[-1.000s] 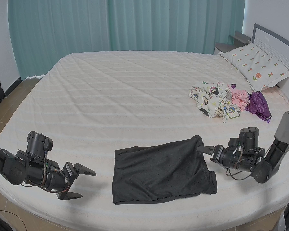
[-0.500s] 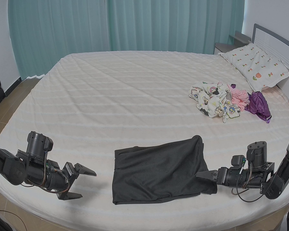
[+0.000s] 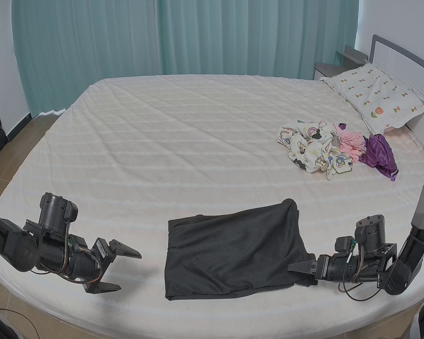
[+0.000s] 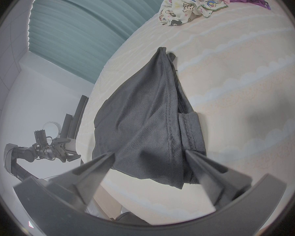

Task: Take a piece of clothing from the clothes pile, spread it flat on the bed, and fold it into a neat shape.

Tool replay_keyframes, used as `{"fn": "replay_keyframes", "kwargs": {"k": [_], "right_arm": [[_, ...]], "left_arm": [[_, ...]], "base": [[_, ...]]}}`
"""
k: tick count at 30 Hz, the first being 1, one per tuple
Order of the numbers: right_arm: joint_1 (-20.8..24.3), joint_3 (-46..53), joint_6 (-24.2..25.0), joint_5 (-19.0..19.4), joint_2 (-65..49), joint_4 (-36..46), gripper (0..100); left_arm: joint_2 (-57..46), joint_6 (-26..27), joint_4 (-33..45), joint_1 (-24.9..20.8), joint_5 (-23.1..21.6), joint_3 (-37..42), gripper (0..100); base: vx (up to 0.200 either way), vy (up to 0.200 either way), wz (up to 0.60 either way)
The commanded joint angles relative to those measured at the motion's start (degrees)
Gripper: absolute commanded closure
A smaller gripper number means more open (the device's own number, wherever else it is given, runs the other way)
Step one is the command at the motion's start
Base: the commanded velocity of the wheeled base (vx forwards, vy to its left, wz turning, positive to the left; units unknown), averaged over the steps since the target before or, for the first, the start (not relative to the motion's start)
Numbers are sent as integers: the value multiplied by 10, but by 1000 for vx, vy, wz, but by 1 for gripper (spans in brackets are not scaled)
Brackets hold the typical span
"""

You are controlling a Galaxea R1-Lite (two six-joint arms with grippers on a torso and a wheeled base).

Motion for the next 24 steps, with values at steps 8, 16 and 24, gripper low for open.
{"fn": "replay_keyframes", "kwargs": {"k": [8, 16, 24], "right_arm": [[-7, 42, -7, 0, -22, 0, 100], [-26, 59, -33, 0, -30, 0, 100], [-25, 72, -43, 0, -37, 2, 100]], "left_arm": [[0, 0, -1, 0, 0, 0, 0], [0, 0, 0, -5, 0, 0, 0], [0, -1, 0, -5, 0, 0, 0]], "base": [[0, 0, 0], [0, 0, 0], [0, 0, 0]]}}
